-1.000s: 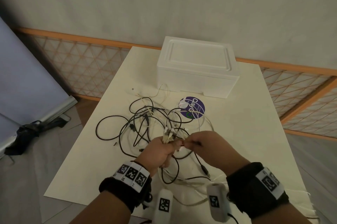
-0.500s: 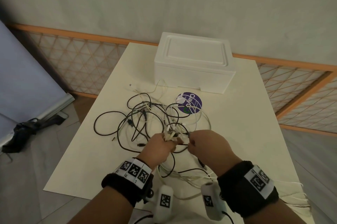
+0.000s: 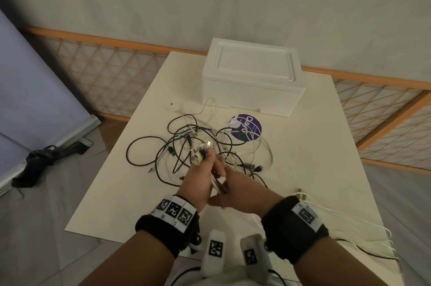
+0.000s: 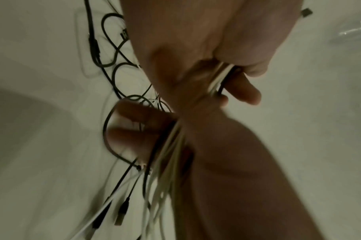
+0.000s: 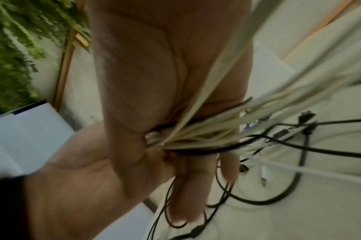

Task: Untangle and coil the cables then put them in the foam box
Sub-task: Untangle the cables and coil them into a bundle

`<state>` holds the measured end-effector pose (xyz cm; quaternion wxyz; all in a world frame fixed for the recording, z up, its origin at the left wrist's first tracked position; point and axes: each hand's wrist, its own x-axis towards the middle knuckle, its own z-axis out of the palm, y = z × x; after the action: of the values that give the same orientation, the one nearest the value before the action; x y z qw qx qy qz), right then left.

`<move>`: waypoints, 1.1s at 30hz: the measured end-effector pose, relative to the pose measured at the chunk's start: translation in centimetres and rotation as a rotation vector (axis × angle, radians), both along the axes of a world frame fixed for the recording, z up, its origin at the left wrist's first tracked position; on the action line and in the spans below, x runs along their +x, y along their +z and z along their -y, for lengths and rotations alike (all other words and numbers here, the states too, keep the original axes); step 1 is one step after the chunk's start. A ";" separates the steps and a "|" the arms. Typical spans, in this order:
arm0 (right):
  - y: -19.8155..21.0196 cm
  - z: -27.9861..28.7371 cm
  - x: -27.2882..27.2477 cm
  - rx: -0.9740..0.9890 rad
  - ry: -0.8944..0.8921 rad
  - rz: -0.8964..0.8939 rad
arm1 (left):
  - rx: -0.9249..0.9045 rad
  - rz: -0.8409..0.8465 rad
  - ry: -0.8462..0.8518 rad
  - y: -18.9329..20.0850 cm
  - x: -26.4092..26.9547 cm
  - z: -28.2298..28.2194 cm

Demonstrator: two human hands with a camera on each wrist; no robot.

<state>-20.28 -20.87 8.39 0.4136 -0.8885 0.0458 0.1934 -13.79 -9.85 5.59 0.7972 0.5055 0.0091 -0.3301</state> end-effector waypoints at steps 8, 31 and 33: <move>-2.9 5.1 -3.7 -0.452 0.059 -0.089 | -0.141 -0.424 0.444 -1.1 0.9 -4.2; -4.9 3.8 -2.1 -0.514 0.048 0.029 | 0.184 -0.570 0.574 -6.0 0.9 -9.8; -4.5 1.9 -0.6 -0.476 0.157 0.114 | 0.180 -0.568 0.608 -5.6 0.9 -9.9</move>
<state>-20.85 -22.80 3.91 0.1784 -0.9712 -0.0023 0.1581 -12.84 0.02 0.00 0.7768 0.4364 0.4056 -0.2041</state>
